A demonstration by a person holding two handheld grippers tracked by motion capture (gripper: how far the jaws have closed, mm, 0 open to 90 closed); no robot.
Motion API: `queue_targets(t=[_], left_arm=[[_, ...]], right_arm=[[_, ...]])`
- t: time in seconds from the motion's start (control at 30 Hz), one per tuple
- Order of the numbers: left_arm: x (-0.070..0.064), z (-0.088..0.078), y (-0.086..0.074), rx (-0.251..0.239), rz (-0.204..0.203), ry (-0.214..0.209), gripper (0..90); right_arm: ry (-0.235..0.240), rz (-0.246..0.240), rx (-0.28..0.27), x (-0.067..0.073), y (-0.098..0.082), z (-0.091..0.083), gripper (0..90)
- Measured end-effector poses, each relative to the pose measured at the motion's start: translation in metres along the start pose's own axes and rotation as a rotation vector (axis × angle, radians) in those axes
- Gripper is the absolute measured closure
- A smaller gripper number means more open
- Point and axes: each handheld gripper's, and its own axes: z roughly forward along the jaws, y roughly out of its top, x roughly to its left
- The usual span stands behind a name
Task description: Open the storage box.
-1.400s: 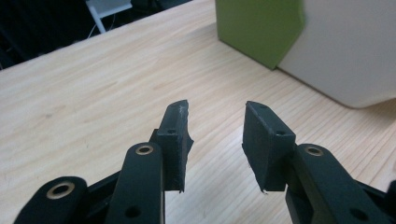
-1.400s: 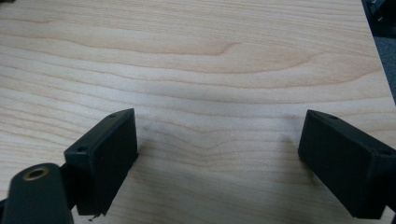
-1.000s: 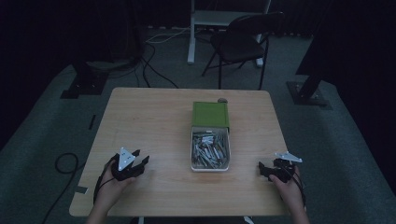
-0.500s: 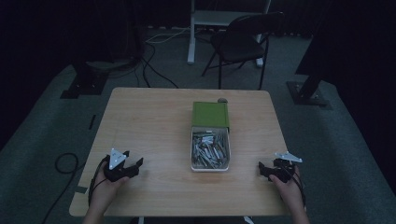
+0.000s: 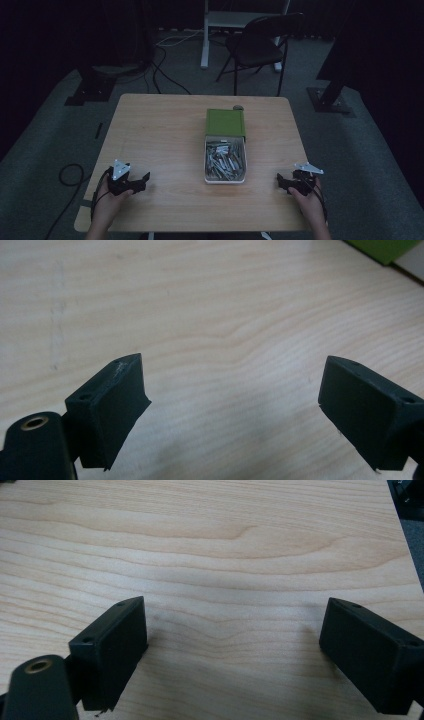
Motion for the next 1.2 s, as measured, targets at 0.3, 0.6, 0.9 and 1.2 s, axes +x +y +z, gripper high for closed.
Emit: queue_targets(t=[0.3, 0.6, 0.9, 1.2], left_arm=[[0.008, 0.001, -0.006, 0.044, -0.043, 0.064, 10.3], [0.020, -0.003, -0.010, 0.068, -0.135, 0.170, 10.4], [0.024, -0.005, -0.012, 0.108, -0.151, 0.200, 10.4], [0.021, 0.001, -0.012, 0.183, -0.103, 0.158, 10.4]], right_arm=[[0.000, 0.000, 0.000, 0.000, 0.000, 0.000, 11.4], [0.000, 0.000, 0.000, 0.000, 0.000, 0.000, 11.4], [0.000, 0.000, 0.000, 0.000, 0.000, 0.000, 11.4], [0.000, 0.000, 0.000, 0.000, 0.000, 0.000, 11.4]])
